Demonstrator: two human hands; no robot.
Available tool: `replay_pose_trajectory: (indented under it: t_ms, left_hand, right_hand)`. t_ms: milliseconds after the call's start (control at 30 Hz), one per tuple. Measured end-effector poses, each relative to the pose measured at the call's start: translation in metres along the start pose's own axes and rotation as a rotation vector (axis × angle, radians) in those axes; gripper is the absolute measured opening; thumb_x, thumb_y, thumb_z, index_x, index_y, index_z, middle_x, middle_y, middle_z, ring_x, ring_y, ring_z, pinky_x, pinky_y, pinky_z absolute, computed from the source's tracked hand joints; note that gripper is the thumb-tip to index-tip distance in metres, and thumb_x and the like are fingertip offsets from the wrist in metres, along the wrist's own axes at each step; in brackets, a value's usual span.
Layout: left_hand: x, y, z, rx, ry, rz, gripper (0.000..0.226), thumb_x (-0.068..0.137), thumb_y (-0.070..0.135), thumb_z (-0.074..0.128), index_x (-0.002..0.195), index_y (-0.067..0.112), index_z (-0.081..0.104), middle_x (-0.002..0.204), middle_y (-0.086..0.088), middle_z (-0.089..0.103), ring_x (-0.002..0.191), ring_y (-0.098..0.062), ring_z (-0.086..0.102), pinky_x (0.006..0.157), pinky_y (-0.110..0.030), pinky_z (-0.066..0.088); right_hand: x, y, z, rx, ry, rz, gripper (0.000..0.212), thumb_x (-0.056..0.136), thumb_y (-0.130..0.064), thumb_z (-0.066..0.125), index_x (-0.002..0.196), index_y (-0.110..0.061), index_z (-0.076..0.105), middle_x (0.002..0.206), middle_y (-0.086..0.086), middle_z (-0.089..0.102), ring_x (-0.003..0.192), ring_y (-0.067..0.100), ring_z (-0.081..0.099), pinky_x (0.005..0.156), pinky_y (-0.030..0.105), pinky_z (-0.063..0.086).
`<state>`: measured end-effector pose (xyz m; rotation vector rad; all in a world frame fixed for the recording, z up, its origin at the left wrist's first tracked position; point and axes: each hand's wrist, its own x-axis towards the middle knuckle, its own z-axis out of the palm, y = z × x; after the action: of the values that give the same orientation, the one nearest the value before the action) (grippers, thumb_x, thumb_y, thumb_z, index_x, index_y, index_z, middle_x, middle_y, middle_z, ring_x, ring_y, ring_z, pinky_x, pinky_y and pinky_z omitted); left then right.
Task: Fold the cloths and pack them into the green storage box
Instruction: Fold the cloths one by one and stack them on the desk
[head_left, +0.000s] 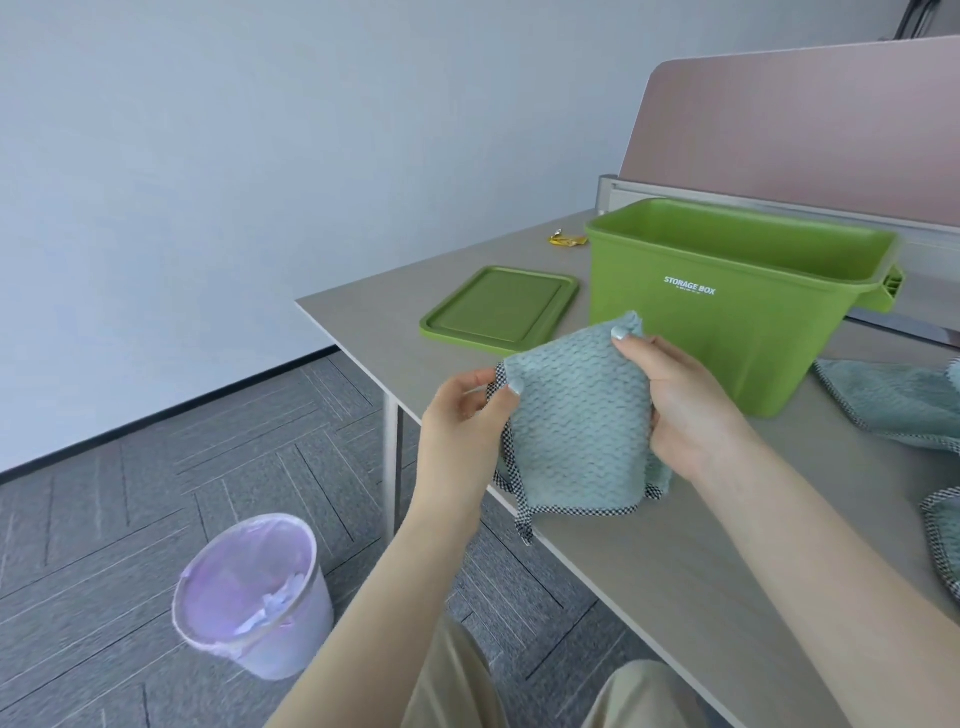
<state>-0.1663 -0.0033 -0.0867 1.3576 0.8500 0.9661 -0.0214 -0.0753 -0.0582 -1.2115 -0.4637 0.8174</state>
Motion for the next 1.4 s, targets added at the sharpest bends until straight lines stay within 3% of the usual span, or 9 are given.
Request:
replay_pose_trajectory:
  t_ms: [100,300,467,567,633,833,1100,1267,1400]
  left_hand:
    - [0.01,0.005,0.0,-0.058,-0.038,-0.066,0.008,0.079,0.022,0.068,0.074,0.018,0.063,0.084,-0.003,0.067,0.081,-0.021,0.059,0.085,-0.042,0.047]
    - [0.029,0.023,-0.005,-0.033,0.015,0.056,0.021,0.084,0.018,0.06,0.064,0.021,0.057,0.068,0.002,0.056,0.07,-0.018,0.048,0.072,-0.034,0.037]
    - [0.035,0.041,-0.004,-0.042,0.043,0.107,0.023,0.087,0.018,0.06,0.065,0.018,0.054,0.067,0.003,0.053,0.066,-0.014,0.048,0.065,-0.027,0.039]
    - [0.038,0.045,-0.003,-0.133,0.055,0.072,0.027,0.089,0.016,0.058,0.063,0.017,0.05,0.064,0.003,0.049,0.061,-0.011,0.044,0.059,-0.025,0.037]
    - [0.041,0.045,-0.004,-0.151,0.077,0.055,0.029,0.09,0.014,0.056,0.063,0.017,0.047,0.063,0.002,0.046,0.059,-0.012,0.042,0.057,-0.025,0.036]
    - [0.047,0.042,-0.015,-0.137,0.112,0.047,0.028,0.089,0.014,0.056,0.063,0.016,0.046,0.065,0.001,0.046,0.062,-0.014,0.042,0.06,-0.029,0.035]
    - [0.048,0.035,-0.024,-0.056,0.063,0.027,0.022,0.091,0.011,0.054,0.071,0.017,0.048,0.069,-0.002,0.049,0.061,-0.017,0.041,0.054,-0.028,0.032]
    - [0.038,0.039,-0.026,-0.067,-0.062,0.08,0.016,0.09,0.004,0.054,0.09,0.019,0.049,0.074,-0.004,0.056,0.063,-0.017,0.044,0.051,-0.027,0.033]
    - [0.027,0.044,-0.023,-0.18,-0.183,0.161,0.039,0.09,-0.003,0.051,0.117,0.025,0.046,0.074,-0.001,0.062,0.067,-0.013,0.057,0.065,-0.024,0.048]
  right_hand:
    - [0.0,0.001,0.0,-0.024,-0.001,-0.021,0.018,0.088,-0.025,0.059,0.073,-0.017,0.054,0.074,-0.004,0.067,0.067,0.01,0.065,0.062,0.027,0.05]
    - [0.005,0.004,-0.002,-0.054,-0.148,-0.039,0.012,0.091,-0.029,0.054,0.091,-0.017,0.058,0.088,-0.004,0.07,0.088,0.014,0.065,0.074,0.034,0.05]
    - [0.003,0.01,-0.006,-0.129,-0.403,0.091,0.057,0.069,-0.038,0.069,0.12,-0.014,0.059,0.115,0.002,0.07,0.109,0.017,0.063,0.094,0.036,0.049]
    - [-0.002,0.014,-0.008,-0.112,-0.571,0.189,0.079,0.044,-0.037,0.09,0.115,-0.015,0.062,0.114,0.001,0.07,0.105,0.014,0.066,0.084,0.028,0.055]
    - [-0.006,0.014,-0.006,-0.125,-0.654,0.158,0.055,0.057,-0.02,0.086,0.107,-0.014,0.064,0.106,-0.003,0.073,0.097,0.01,0.068,0.077,0.021,0.055]
    - [-0.005,0.015,-0.002,-0.355,-0.555,-0.069,0.04,0.068,-0.009,0.076,0.103,-0.022,0.063,0.102,-0.011,0.071,0.096,0.005,0.067,0.082,0.016,0.052]
    - [-0.01,0.011,-0.001,-0.69,-0.586,-0.079,0.018,0.082,-0.004,0.066,0.075,-0.019,0.059,0.052,-0.02,0.062,0.049,-0.006,0.052,0.048,0.015,0.043]
    - [-0.009,0.007,-0.004,-0.295,-0.558,0.071,0.037,0.075,-0.035,0.068,0.109,-0.021,0.062,0.109,-0.008,0.071,0.1,0.007,0.066,0.094,0.03,0.05]
    - [-0.002,0.001,-0.001,-0.045,-0.396,0.086,0.039,0.085,-0.046,0.046,0.106,-0.018,0.063,0.101,-0.001,0.071,0.089,0.01,0.068,0.079,0.03,0.053]
